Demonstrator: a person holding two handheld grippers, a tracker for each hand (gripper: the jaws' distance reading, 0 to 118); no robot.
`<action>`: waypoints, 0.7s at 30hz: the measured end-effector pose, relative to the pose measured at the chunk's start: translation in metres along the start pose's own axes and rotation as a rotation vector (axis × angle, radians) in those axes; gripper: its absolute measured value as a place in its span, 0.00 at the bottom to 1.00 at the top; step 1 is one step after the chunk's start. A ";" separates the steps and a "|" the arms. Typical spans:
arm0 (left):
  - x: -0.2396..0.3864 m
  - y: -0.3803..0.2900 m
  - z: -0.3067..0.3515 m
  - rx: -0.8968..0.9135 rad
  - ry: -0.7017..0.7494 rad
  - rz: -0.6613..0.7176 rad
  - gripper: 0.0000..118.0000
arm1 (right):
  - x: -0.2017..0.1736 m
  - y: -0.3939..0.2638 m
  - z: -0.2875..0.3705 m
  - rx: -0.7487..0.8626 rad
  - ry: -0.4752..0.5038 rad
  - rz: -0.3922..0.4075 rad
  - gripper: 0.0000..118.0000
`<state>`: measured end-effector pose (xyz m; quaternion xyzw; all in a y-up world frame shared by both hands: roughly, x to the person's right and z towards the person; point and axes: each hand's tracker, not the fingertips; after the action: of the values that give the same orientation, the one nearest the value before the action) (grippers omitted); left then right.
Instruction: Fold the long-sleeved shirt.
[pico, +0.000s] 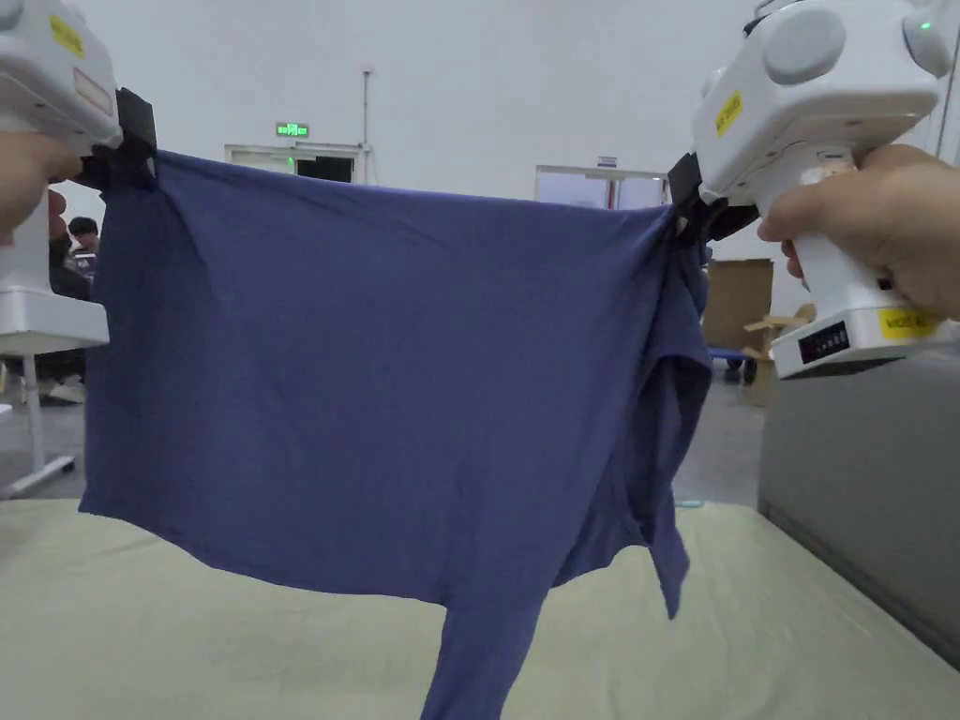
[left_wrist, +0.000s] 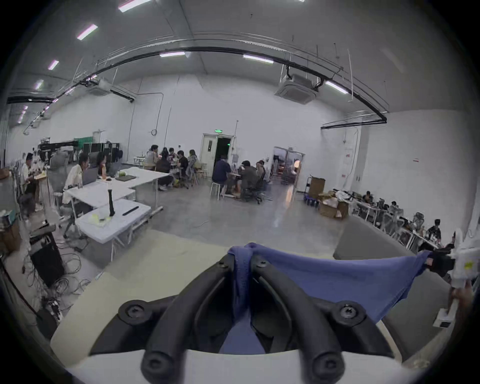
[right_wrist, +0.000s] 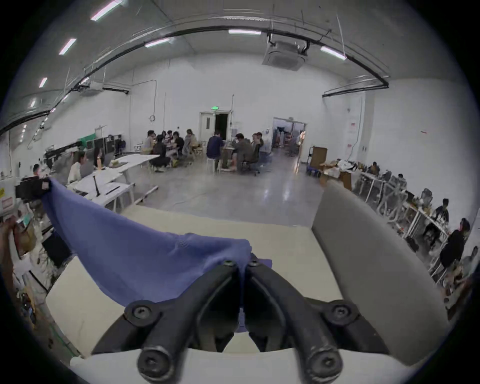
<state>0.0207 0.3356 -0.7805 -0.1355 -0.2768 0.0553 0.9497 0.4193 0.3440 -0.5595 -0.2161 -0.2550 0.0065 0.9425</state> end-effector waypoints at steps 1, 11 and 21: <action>0.005 0.011 -0.004 0.012 0.016 -0.007 0.06 | -0.001 0.013 -0.004 0.022 -0.022 0.018 0.00; 0.013 0.008 -0.069 0.014 0.040 -0.054 0.06 | -0.005 0.025 -0.071 -0.025 -0.105 0.068 0.00; -0.027 -0.275 -0.225 -0.511 0.047 -0.111 0.06 | -0.030 -0.247 -0.261 -0.483 -0.011 0.184 0.00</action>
<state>0.1277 0.0169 -0.8974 -0.3568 -0.2667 -0.0720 0.8924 0.4955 0.0113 -0.6756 -0.4572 -0.2336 0.0322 0.8575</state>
